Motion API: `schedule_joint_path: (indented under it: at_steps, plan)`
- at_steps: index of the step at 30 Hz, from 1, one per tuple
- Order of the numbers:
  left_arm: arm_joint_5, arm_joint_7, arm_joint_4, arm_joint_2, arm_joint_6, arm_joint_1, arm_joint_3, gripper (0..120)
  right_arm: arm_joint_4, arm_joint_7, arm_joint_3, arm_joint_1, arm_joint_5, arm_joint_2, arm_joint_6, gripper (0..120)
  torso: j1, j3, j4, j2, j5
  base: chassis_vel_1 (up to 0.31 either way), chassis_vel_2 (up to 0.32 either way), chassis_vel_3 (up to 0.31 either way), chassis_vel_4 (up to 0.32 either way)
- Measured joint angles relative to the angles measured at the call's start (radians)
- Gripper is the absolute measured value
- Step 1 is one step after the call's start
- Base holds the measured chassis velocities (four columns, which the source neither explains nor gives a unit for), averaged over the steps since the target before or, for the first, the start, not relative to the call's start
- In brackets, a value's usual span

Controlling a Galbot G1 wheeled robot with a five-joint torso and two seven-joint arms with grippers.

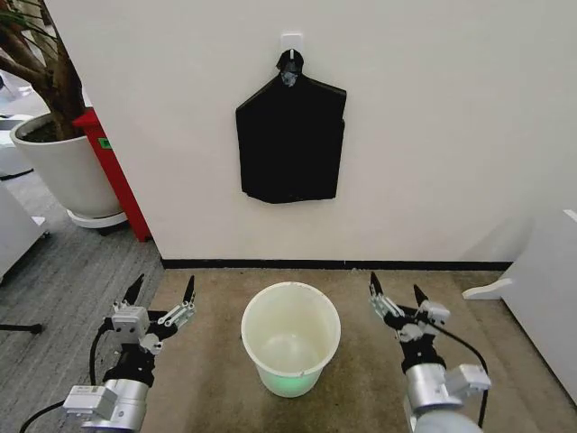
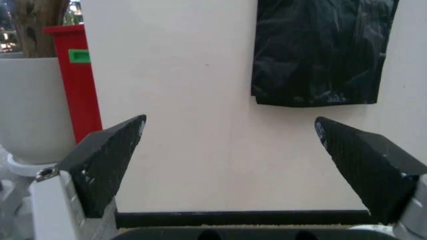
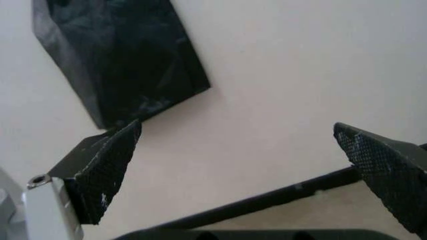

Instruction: Place the garbage bag over the trash bin.

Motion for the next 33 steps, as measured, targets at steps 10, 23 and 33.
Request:
schedule_joint_path:
  at_steps: [10,23,33]
  plan:
    - [-0.061,-0.037,-0.009,0.087,0.037,-0.026,-0.003,100,-0.094,0.122,-0.127,0.289,0.288,-0.112,-0.006,100,0.0,0.0,0.0,0.0,0.0,0.0,0.0,0.0,0.0]
    - [-0.069,-0.057,-0.006,0.084,0.056,-0.033,0.002,100,-0.252,0.232,-0.252,0.729,0.753,-0.182,-0.01,100,0.0,0.0,-0.0001,0.0,0.0,0.0,0.0,0.0,0.0]
    - [-0.072,-0.063,-0.007,0.075,0.059,-0.036,-0.003,100,-0.437,0.315,-0.32,1.045,0.957,-0.054,0.002,100,0.0,0.0,0.0,0.0,-0.0003,0.0,0.0,0.0,0.0]
